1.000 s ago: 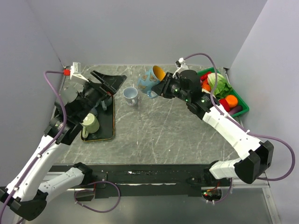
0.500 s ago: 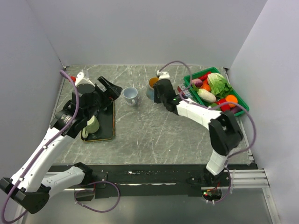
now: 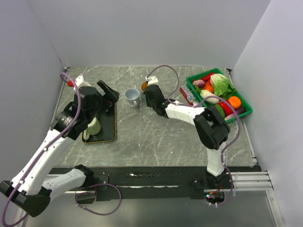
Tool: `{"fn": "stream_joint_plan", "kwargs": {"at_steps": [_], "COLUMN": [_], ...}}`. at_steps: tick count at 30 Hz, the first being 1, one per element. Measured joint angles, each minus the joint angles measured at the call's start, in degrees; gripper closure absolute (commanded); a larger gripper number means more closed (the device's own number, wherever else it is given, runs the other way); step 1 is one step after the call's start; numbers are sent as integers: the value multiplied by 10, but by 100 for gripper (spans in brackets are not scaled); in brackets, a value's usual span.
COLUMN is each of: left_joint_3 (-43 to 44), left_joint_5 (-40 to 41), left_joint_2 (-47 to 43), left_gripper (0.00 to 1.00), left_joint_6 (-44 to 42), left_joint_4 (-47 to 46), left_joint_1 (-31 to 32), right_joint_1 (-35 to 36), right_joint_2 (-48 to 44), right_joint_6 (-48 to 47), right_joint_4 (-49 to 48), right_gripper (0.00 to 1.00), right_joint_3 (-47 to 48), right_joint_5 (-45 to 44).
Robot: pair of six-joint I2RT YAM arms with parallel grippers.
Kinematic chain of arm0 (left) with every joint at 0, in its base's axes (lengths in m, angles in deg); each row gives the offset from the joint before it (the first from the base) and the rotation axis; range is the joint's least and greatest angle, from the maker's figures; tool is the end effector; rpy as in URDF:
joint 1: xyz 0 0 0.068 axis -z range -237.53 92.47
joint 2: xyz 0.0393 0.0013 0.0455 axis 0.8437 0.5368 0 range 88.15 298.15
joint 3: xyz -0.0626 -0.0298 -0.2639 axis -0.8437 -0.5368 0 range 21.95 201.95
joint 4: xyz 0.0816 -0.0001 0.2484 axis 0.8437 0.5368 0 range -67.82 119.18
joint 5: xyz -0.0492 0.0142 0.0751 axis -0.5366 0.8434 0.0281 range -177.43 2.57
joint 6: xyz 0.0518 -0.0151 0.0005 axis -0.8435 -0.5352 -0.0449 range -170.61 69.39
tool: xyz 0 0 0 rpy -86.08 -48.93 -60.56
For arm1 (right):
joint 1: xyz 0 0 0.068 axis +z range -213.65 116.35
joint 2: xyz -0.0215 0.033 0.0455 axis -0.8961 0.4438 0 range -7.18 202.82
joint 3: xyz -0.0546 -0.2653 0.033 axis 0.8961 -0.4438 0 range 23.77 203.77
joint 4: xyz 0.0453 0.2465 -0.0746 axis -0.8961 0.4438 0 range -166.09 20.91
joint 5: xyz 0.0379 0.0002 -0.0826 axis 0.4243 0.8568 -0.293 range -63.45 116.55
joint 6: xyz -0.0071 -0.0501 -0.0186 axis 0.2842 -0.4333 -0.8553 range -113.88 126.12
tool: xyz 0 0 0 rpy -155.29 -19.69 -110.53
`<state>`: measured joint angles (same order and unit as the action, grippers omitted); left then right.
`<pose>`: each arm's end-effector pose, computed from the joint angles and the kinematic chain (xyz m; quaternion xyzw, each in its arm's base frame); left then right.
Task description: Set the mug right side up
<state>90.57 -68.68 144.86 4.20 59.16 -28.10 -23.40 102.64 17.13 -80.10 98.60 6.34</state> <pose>0.1797 -0.0884 0.3979 -0.2681 0.7929 -0.2534 0.4851 0.3412 0.2729 0.2152 -0.1327 0.8508 0.0721 0.5033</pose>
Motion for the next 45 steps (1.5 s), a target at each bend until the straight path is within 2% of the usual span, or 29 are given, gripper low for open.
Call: {"fn": "stream_joint_plan", "kwargs": {"at_steps": [11,12,13,17,21,23,29,34,45], "left_joint_3": [0,0,0,0,0,0,-11,-18,-116], "left_joint_5": [22,22,22,23,26,28,46,68,62], "left_joint_2": [0,0,0,1,2,3,7,13,38], "left_gripper": [4,4,4,4,4,4,4,4,4], "left_joint_6": [-17,-18,-18,-20,-20,-20,-20,-16,-39], "left_joint_4": [33,34,35,38,48,52,74,107,146], "left_joint_1": [-9,-10,-11,-15,-18,-19,-24,-37,-126], "right_joint_1": [1,1,1,1,1,1,1,0,-47], "right_joint_2": [87,92,94,105,115,115,109,52,-174], "right_joint_6": [0,0,1,5,16,21,37,56,127], "right_joint_4": [32,37,42,76,83,79,86,132,235], "right_gripper": [100,96,86,62,48,38,23,8,5], "right_joint_3": [97,103,106,129,147,150,145,116,65], "right_joint_5": [-34,-36,-37,-42,-46,-45,-46,-52,39]}}
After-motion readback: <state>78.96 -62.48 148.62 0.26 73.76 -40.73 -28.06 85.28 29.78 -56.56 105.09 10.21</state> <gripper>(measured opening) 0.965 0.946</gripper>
